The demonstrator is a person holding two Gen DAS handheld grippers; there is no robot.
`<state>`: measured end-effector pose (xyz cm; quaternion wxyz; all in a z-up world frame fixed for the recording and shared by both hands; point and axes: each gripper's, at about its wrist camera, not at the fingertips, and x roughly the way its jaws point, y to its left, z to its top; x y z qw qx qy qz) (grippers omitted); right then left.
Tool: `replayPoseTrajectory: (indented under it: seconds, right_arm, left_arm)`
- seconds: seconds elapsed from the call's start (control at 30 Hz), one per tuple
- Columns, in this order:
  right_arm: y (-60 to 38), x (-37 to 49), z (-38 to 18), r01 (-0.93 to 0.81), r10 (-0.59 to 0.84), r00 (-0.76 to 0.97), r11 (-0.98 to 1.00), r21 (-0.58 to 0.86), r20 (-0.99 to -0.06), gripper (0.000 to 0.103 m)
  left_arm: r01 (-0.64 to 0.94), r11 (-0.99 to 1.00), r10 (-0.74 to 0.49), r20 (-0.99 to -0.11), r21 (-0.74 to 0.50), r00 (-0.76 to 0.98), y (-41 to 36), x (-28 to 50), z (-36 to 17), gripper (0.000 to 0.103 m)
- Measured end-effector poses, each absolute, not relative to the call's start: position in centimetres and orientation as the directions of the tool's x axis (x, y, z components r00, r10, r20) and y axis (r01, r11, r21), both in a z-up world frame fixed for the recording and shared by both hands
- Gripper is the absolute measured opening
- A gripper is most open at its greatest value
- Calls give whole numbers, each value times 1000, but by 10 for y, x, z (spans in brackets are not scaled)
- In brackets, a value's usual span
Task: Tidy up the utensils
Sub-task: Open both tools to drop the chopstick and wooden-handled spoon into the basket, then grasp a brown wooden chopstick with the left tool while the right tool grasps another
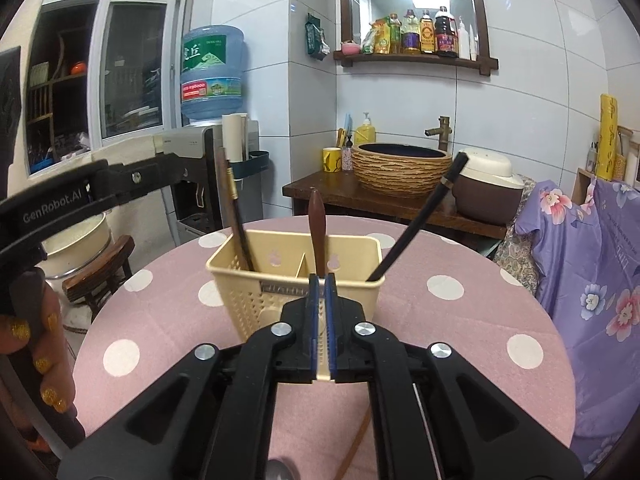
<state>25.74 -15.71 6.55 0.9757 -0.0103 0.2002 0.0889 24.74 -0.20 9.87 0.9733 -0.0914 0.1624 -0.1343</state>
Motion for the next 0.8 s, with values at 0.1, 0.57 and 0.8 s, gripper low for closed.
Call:
replayPoseTrajectory:
  seconds: [0.1,0.57,0.8]
  right_arm:
    - [-164,238,60,-164,166,903,986,40,-397,41]
    - [-223,217,-24,11,114,751,983,185,-650,41]
    - [-213,216,-51,-2,137,692,982,188,-708,41]
  left_arm:
    - [228,945,-299,-333,-234,894,3,234,85,72]
    - [178,963,-268,-653,-202,708,17,211,-20,54]
    - [224,959,-281,-715,-176,640,0,203,-46,48]
